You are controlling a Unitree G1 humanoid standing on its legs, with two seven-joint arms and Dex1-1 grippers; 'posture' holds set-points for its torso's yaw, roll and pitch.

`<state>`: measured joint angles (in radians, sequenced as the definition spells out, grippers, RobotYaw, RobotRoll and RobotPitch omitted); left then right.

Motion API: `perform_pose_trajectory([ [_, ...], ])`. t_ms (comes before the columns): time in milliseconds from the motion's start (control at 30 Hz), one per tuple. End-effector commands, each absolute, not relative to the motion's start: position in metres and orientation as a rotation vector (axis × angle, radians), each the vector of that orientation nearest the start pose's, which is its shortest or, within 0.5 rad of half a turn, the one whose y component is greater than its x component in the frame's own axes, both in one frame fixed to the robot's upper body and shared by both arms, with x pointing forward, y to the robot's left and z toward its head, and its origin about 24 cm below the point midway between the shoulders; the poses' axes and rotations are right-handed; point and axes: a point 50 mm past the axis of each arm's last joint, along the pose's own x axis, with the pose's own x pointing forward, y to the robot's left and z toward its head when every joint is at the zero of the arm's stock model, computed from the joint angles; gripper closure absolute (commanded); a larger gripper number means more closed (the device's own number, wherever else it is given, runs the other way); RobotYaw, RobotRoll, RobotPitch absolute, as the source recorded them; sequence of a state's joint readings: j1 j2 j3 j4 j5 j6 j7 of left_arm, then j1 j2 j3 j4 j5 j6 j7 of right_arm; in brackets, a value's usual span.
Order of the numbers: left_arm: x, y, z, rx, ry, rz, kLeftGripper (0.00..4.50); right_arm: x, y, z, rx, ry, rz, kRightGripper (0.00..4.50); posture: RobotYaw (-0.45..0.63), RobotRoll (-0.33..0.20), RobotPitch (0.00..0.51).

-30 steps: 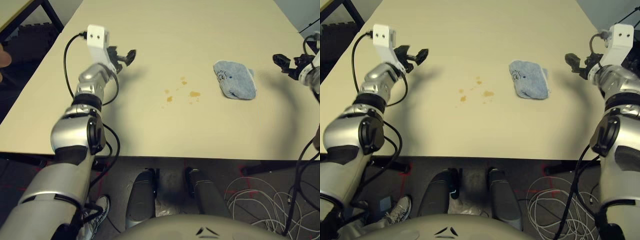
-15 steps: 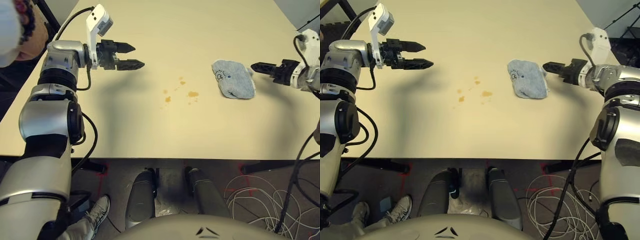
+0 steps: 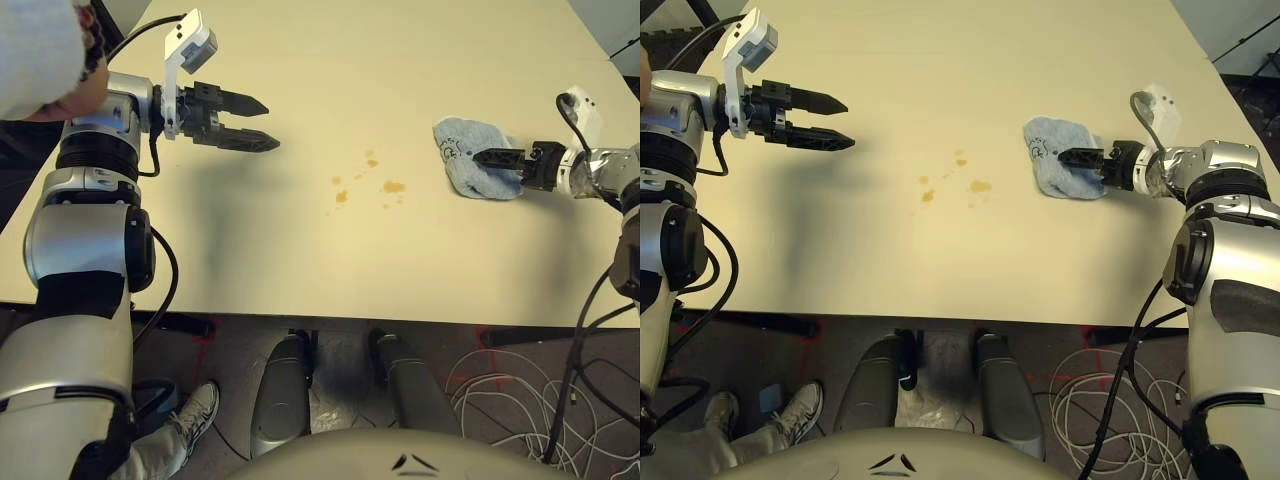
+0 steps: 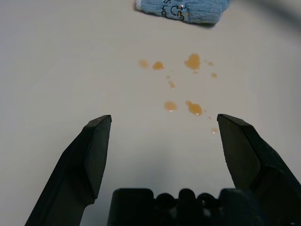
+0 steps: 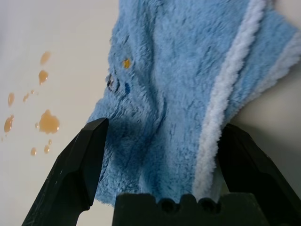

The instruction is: Wipe the water off the table with a rag.

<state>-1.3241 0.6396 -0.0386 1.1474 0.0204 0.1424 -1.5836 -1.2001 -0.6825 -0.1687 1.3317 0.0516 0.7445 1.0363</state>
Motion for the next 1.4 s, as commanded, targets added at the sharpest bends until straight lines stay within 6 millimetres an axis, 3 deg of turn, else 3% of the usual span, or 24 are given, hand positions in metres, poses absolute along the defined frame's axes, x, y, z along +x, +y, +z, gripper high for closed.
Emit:
perform_pose_trajectory([
  [33,0.375,0.218,0.254,0.381,0.273,-1.247,0.0,0.362,-0.276,0.154,0.383,0.715,0.493,0.02,0.14,0.0,0.23],
  [433,0.376,0.209,0.252,0.371,0.263,-1.274,0.0,0.374,-0.259,0.145,0.339,0.729,0.369,0.02,0.15,0.0,0.226],
  [700,0.377,0.207,0.253,0.367,0.251,-1.276,0.0,0.378,-0.255,0.142,0.299,0.717,0.326,2.9,0.15,0.0,0.209],
  [833,0.377,0.205,0.253,0.364,0.242,-1.279,0.0,0.384,-0.254,0.153,0.296,0.65,0.313,4.3,0.14,0.0,0.2],
  [1067,0.378,0.2,0.251,0.358,0.224,-1.289,0.0,0.402,-0.226,0.198,0.25,0.528,0.343,4.39,0.1,0.0,0.175],
  [1233,0.379,0.197,0.252,0.369,0.218,-1.305,0.0,0.406,-0.179,0.223,0.284,0.528,0.456,4.39,0.08,0.0,0.161],
  [1400,0.378,0.197,0.256,0.38,0.214,-1.313,0.0,0.395,-0.129,0.222,0.315,0.578,0.583,4.39,0.05,0.0,0.159],
])
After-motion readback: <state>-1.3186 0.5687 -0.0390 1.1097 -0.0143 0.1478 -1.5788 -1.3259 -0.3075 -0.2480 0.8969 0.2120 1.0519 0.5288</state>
